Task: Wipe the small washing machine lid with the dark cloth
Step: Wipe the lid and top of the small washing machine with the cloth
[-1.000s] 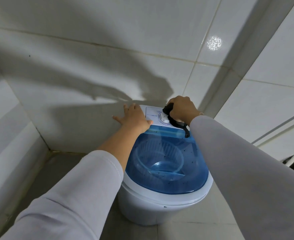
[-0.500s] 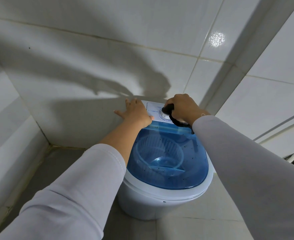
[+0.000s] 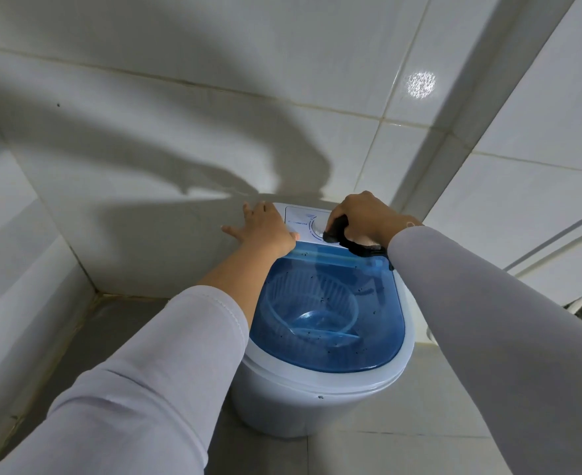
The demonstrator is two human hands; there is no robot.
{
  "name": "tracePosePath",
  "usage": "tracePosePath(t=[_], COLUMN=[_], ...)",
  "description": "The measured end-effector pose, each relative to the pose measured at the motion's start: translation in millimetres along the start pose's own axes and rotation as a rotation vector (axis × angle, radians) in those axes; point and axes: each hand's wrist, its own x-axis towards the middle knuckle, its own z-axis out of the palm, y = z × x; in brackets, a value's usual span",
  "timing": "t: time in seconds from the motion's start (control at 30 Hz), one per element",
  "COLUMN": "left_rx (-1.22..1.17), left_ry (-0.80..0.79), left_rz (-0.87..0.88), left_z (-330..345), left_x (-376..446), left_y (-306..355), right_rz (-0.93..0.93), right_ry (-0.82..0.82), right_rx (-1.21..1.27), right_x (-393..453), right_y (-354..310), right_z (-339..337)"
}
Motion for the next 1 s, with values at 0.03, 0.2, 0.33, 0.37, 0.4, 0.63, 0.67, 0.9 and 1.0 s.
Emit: tracePosePath(t=[0.03, 0.2, 0.33, 0.37, 0.4, 0.63, 0.67, 0.9, 1.0], left_rx=[0.002, -0.063, -0.124, -0.139, -0.154, -0.335, -0.355, -0.393, -0.358], left_ry=[-0.004, 0.015, 0.038, 0.041, 0.038, -0.044, -0.069, -0.247, -0.253], left_rz=[0.002, -0.010, -0.043, -0.050, -0.056, -0.096, -0.093, -0.064, -0.033], left_z=[-1, -4, -6, -7, -8, -7, -8, -8, -7], left_x=[-1, -6, -20, -25, -30, -67, -72, -81, -84], left_y=[0, -2, -15, -20, -26, -73, -77, -100, -102], right_rz=[0.006, 0.040, 0.088, 0.091, 0.080, -0.122, -0.151, -0.360, -0.456], right_ry=[-0.002, 0.076, 0.039, 0.031, 0.028, 0.061, 0.076, 0.226, 0.283], right_rx=[0.009, -0.007, -0.048, -0.040, -0.031, -0.105, -0.130, -0.371, -0.427], right_x=[-2, -10, -14, -15, -16, -16, -14, 4, 13], right_y=[3, 17, 11, 6, 0, -61, -68, -98, -104], right_z=[-4, -23, -33, -34, -34, -13, -8, 25, 36])
